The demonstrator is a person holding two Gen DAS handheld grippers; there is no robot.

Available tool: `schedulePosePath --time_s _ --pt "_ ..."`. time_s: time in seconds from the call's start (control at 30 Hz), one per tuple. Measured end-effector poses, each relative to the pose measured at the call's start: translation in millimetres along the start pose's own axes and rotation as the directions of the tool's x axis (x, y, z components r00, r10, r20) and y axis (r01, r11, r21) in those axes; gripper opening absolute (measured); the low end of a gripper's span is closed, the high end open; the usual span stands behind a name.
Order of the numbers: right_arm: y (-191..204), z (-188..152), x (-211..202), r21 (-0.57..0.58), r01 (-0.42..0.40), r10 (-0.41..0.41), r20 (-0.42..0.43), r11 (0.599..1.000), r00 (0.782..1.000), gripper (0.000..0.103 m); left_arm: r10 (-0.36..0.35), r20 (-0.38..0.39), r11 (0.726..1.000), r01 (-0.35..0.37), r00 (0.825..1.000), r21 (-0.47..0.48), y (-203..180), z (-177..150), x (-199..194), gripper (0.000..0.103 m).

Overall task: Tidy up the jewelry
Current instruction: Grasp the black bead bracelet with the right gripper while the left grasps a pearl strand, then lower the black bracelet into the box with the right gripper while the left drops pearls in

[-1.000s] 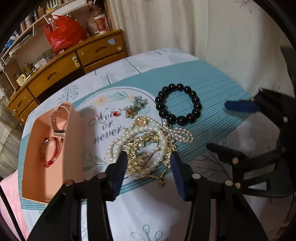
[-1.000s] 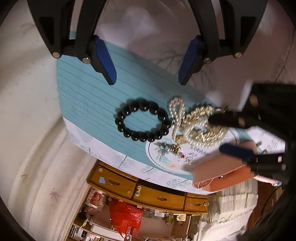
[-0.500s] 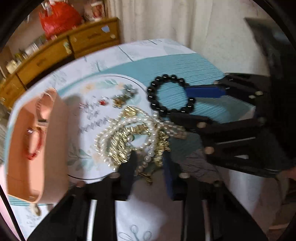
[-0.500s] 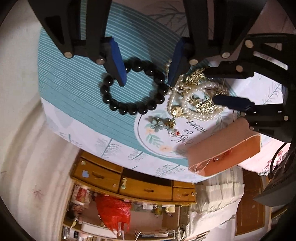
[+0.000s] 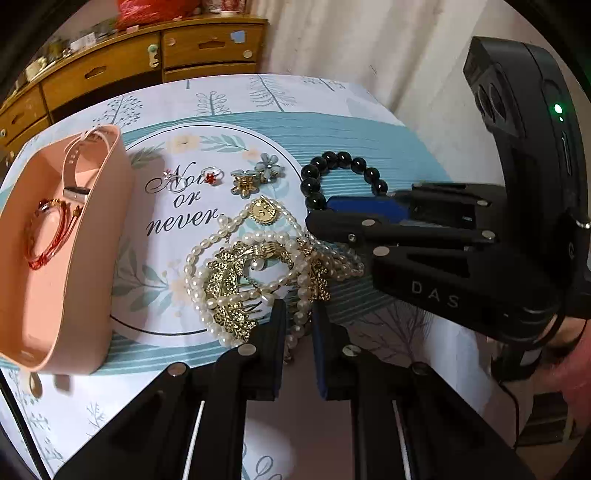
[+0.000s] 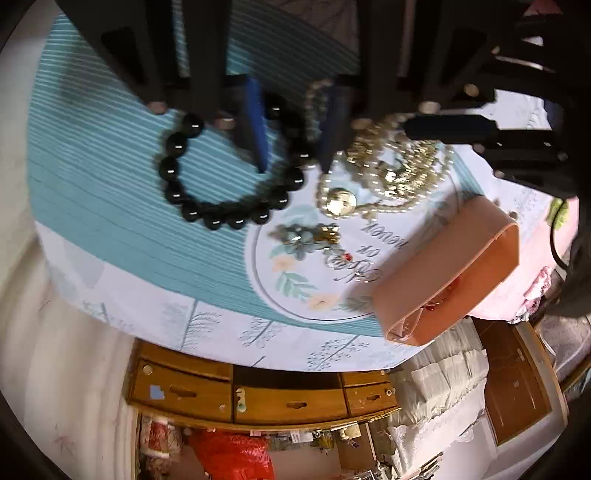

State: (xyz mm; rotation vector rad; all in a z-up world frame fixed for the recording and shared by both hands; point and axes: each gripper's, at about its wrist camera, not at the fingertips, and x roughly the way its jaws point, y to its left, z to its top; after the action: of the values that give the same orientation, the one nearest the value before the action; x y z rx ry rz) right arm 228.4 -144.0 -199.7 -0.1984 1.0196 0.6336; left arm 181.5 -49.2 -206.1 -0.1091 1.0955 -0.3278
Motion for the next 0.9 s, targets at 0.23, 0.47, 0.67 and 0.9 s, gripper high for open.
schedulePosePath --time_s 0.23,0.47,0.67,0.9 --pt "1.0 3.5 -2.1 0.079 -0.031 0.031 -0.004 0.996 0.999 0.015 0.013 0.048 0.997 -0.010 0.999 -0.075 10.3 -5.1 -7.4 0.005" --pt "0.0 9.9 -27.7 0.177 -0.099 0.085 0.086 0.979 0.993 0.015 0.043 0.085 0.994 -0.034 0.995 -0.100 19.4 -3.5 -36.4 0.005" --pt "8.5 21.7 -53.0 0.187 -0.096 0.068 0.149 0.978 0.987 0.015 0.045 0.127 0.992 -0.029 0.991 -0.124 25.6 5.2 -72.4 0.005" --pt "27.3 43.5 -78.0 0.161 -0.072 0.043 0.177 0.984 0.983 0.015 0.061 0.149 0.983 -0.033 0.987 -0.183 39.5 21.3 -119.8 0.005"
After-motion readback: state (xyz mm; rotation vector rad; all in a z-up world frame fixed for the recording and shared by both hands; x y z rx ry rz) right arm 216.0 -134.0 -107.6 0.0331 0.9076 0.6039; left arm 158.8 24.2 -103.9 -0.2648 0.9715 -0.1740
